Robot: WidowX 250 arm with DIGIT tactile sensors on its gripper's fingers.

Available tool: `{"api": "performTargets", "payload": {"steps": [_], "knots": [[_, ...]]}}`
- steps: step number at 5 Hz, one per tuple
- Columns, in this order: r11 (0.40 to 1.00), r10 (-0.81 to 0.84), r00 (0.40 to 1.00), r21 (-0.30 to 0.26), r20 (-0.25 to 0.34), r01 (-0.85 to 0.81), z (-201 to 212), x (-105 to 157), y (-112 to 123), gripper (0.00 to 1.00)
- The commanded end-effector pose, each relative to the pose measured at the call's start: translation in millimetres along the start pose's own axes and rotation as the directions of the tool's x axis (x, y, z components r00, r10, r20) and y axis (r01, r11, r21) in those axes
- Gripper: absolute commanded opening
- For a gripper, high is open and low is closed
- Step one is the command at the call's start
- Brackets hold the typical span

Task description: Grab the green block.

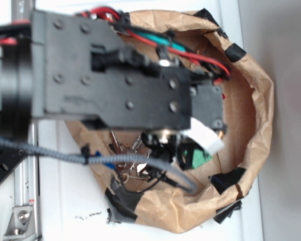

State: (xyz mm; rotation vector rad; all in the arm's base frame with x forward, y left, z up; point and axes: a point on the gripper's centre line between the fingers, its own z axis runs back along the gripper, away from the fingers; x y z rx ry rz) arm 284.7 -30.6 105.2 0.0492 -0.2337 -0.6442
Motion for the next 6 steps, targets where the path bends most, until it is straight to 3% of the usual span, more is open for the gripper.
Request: {"api": "performTargets", "payload": {"steps": [1, 3, 4, 5, 6], "knots": [[0.949, -0.305, 0.947, -0.043, 0.104, 0.311, -27, 23, -17, 1.00], [0.942, -0.312, 0.949, -0.120, 0.045, 0.315, -66, 12, -23, 1.00], [0.945, -0.302, 0.953, -0.128, 0.017, 0.302, -76, 7, -15, 1.00], [0.947, -0.296, 0.955, -0.127, 0.007, 0.294, -78, 5, -12, 0.00], [0.953, -0.283, 0.959, -0.109, 0.007, 0.282, -68, 6, -9, 0.00]]}}
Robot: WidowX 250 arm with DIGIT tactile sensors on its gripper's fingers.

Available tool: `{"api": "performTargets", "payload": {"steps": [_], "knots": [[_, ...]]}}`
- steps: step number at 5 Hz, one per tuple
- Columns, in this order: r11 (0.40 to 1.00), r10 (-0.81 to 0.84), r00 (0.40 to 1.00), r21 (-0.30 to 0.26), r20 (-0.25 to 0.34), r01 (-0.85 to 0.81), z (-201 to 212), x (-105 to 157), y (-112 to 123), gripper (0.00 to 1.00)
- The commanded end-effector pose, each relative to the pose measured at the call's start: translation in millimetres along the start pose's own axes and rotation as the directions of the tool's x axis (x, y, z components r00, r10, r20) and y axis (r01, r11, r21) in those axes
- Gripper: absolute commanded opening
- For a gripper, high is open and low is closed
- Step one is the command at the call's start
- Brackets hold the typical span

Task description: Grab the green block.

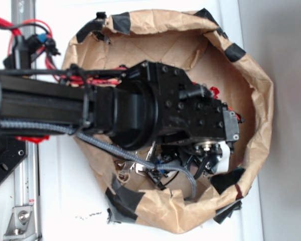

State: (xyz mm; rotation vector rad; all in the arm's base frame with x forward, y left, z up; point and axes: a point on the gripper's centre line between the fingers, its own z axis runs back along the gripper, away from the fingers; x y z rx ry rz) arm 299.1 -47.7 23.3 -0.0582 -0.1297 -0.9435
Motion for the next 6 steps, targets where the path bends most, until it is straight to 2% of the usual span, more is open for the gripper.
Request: {"api": "performTargets", "payload": {"steps": [1, 2, 3, 4, 5, 6], "knots": [[0.996, 0.049, 0.999, 0.076, 0.019, -0.050, 32, -1, 8, 0.00], [0.988, 0.085, 0.996, 0.129, 0.005, -0.085, 50, -4, 8, 0.00], [0.985, 0.092, 0.996, 0.150, -0.013, -0.089, 54, -2, 5, 0.00], [0.986, 0.096, 0.995, 0.140, -0.003, -0.094, 55, -2, 3, 0.00], [0.976, 0.184, 0.983, 0.117, -0.008, -0.182, 77, -6, -1, 0.00], [0.901, 0.428, 0.904, 0.091, -0.018, -0.424, 123, -22, -15, 0.00]]}}
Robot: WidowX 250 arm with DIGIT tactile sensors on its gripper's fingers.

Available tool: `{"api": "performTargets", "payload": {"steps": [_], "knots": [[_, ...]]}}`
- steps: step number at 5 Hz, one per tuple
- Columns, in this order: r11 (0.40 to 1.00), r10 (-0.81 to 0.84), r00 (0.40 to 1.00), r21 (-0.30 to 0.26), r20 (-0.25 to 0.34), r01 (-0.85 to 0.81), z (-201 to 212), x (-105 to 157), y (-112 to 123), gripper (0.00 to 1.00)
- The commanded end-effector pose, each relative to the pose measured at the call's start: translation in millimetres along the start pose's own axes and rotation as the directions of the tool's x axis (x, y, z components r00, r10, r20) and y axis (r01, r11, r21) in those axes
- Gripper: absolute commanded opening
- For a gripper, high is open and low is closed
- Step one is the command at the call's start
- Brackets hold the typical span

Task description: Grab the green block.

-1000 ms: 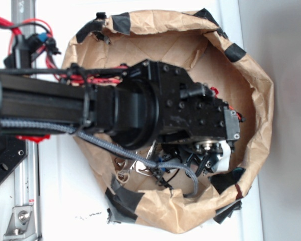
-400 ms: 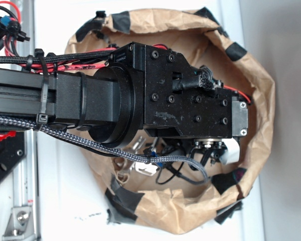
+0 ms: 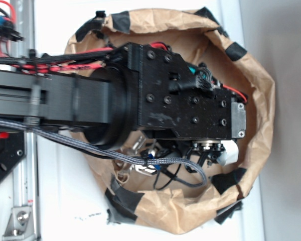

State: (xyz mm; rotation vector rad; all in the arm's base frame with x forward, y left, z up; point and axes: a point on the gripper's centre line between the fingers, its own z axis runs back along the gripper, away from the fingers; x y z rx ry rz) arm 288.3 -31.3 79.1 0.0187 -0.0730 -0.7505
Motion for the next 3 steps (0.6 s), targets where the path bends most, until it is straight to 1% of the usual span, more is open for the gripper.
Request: {"api": "performTargets", "payload": {"steps": [1, 2, 3], "knots": [[0.877, 0.477, 0.879, 0.067, 0.014, -0.477, 101.4, -36.0, -14.7, 0.00], [0.732, 0.677, 0.736, 0.122, -0.014, -0.670, 107.8, -34.6, -16.3, 0.00], [0.699, 0.710, 0.704, 0.129, -0.009, -0.704, 105.4, -35.8, -16.5, 0.00]]}}
